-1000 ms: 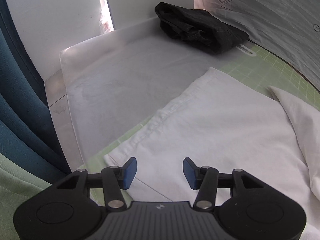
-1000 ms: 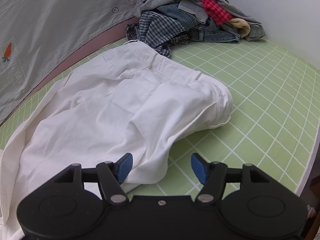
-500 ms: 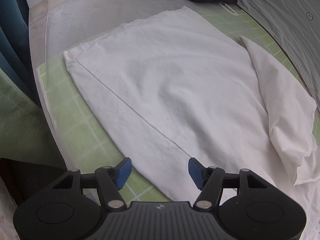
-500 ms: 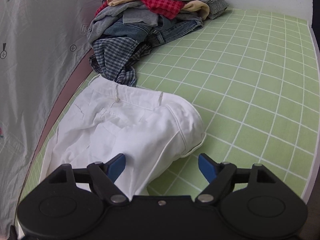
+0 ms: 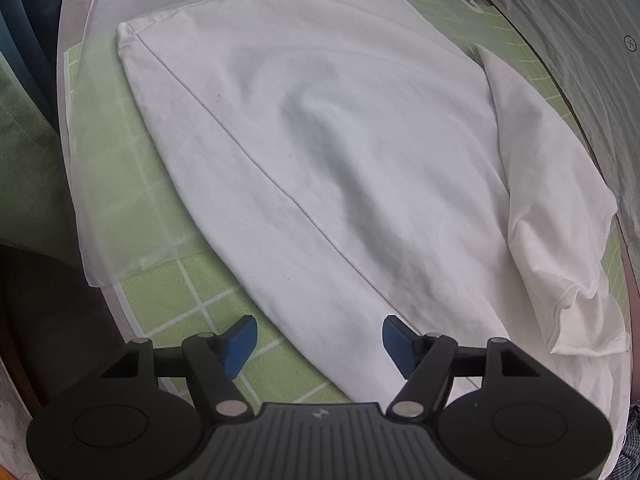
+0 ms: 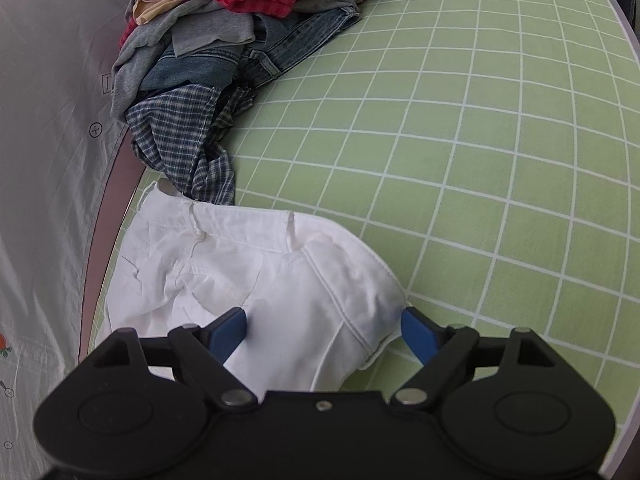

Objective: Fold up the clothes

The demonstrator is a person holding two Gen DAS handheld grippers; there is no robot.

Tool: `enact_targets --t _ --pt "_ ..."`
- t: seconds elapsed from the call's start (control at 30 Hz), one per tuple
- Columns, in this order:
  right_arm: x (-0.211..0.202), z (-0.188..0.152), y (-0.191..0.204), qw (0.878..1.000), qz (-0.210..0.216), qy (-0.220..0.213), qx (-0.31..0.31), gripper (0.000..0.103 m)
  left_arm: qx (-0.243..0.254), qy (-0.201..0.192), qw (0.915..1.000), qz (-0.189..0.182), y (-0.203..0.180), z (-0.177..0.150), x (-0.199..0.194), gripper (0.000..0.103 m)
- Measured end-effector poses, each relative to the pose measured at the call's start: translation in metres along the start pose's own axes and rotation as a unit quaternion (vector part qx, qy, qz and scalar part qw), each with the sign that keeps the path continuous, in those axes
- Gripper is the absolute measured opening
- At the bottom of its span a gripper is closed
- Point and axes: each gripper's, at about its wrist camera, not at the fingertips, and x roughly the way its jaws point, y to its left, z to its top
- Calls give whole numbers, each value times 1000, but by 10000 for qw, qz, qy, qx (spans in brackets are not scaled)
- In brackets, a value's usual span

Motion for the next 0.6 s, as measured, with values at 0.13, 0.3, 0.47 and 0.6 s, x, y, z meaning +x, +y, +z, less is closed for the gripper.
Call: enact_targets --t 0.13,0.3,0.47,0.6 --pt "1 7 -8 9999 20 0 150 85 -47 -170 9998 74 -6 -4 0 69" --pt "-1 16 -17 9997 92 -81 195 74 173 -462 9975 507 -18 -3 2 13" --pt "-3 25 -17 9995 289 -160 -7 32 38 -550 9979 342 -11 3 3 2" --pt "-10 36 -11 9977 480 -397 -260 21 -5 -814 9965 194 -11 7 -17 2"
